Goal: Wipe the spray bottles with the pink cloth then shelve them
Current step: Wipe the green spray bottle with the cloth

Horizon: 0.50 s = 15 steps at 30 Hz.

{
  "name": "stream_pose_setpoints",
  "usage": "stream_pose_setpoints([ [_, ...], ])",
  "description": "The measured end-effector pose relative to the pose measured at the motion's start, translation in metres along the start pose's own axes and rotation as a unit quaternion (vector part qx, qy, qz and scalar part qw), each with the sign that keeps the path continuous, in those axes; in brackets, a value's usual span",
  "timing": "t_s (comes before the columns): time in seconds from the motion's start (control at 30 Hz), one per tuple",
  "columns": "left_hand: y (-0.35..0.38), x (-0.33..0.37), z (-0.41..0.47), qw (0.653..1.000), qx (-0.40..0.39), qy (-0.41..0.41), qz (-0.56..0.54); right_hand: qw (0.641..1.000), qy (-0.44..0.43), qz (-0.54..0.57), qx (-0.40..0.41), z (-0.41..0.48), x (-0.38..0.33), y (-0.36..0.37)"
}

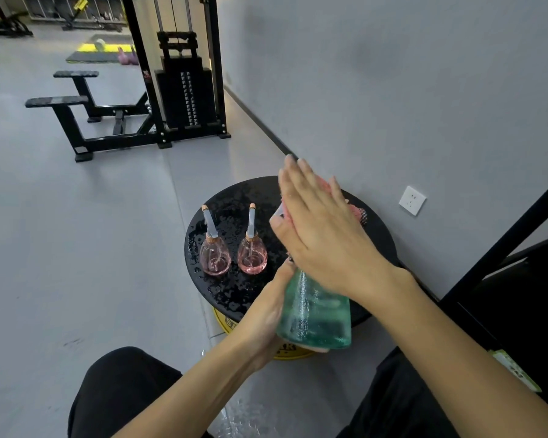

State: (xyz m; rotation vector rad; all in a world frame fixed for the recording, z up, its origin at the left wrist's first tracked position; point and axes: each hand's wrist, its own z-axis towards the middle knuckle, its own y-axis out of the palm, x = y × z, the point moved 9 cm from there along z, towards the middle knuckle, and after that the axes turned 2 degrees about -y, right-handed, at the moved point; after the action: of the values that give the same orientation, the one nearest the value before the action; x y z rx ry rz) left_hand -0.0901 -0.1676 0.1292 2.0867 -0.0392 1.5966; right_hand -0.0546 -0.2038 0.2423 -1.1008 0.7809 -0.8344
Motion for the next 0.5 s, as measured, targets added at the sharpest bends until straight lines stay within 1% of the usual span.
stream_pose_setpoints([
  [0.07, 0.000, 0.003, -0.001, 1.000, -0.008, 0.011, -0.010, 0.999, -0.040, -0.024, -0.016, -0.005, -0.006, 0.003],
  [0.13, -0.001, 0.002, -0.002, 1.000, -0.014, 0.008, -0.011, 0.998, -0.049, -0.011, -0.025, -0.005, -0.002, 0.000],
  [0.23, 0.003, 0.001, -0.003, 1.000, -0.015, -0.001, -0.016, 1.000, -0.011, 0.021, -0.012, 0.003, 0.013, -0.010],
  [0.3, 0.004, 0.000, -0.002, 1.000, -0.010, -0.004, -0.014, 1.000, 0.007, 0.022, -0.007, 0.005, 0.015, -0.012],
  [0.33, 0.004, 0.001, -0.002, 1.000, -0.006, -0.002, -0.015, 1.000, -0.001, 0.007, -0.014, 0.005, 0.011, -0.011],
  [0.43, 0.002, 0.000, -0.001, 1.000, -0.008, -0.002, -0.014, 0.996, -0.060, -0.043, -0.053, -0.003, -0.006, 0.000],
  [0.5, 0.002, -0.001, -0.003, 1.000, -0.014, -0.004, -0.013, 0.995, -0.068, -0.031, -0.066, -0.004, -0.004, 0.001],
])
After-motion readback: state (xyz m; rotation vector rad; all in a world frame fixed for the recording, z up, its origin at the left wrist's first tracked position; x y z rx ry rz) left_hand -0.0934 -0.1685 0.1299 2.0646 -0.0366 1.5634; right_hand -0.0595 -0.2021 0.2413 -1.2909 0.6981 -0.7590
